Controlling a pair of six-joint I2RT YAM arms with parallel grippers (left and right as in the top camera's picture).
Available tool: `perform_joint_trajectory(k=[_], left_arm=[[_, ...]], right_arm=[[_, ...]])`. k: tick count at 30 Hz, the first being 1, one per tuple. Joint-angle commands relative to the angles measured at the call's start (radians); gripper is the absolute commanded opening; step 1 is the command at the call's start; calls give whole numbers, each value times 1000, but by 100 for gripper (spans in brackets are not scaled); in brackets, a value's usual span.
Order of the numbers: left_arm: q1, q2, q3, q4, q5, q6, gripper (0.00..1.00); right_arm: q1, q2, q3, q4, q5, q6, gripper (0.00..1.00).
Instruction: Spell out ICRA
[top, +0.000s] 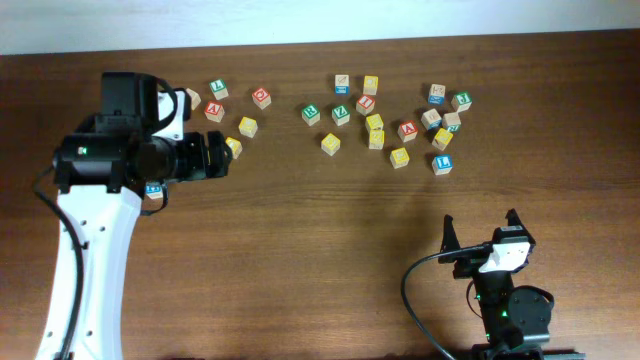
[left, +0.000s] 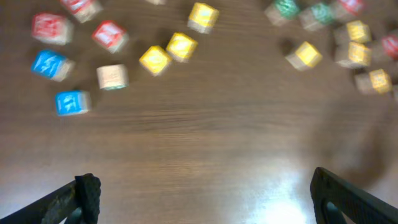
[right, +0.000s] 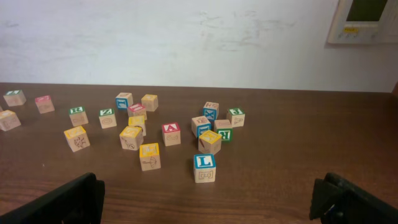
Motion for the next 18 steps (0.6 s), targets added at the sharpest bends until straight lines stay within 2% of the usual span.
perform_joint_trajectory(k=[1, 3, 18], left_arm=[[0, 14, 18, 2, -217, -196, 99], [0, 20, 18, 6, -236, -228, 99], [0, 140, 18, 28, -235, -229, 99]], right_arm=[[-8, -6, -5, -5, 5, 4, 98], [-7, -6, -5, -5, 5, 4, 98], [-8, -6, -5, -5, 5, 4, 99]])
